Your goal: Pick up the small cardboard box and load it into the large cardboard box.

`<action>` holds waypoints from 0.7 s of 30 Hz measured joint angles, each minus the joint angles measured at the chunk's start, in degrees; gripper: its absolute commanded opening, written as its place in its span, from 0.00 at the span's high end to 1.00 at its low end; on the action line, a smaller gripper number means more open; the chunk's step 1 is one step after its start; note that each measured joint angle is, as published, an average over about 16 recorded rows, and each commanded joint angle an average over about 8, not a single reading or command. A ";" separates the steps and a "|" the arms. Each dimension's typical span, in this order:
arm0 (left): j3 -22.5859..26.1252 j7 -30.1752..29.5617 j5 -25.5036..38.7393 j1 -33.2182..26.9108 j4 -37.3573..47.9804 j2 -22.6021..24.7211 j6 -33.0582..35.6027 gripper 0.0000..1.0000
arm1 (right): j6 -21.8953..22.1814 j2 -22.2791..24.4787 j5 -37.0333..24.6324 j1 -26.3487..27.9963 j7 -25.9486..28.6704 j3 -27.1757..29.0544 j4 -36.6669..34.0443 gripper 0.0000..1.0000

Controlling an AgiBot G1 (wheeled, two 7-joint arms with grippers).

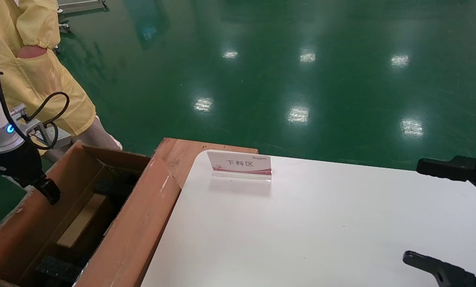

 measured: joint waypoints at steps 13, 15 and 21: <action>-4.98 9.18 -7.17 -8.92 -2.23 -4.52 0.66 0.00 | -0.01 0.00 0.01 0.02 -0.02 -0.03 -0.03 0.00; -6.17 11.46 -8.89 -10.79 -3.11 -5.92 1.76 0.00 | -0.01 0.00 0.02 0.02 -0.03 -0.03 -0.04 0.00; -9.07 16.89 -13.06 -15.00 -5.60 -9.67 5.39 0.00 | -0.01 0.01 0.03 0.03 -0.03 -0.04 -0.05 0.00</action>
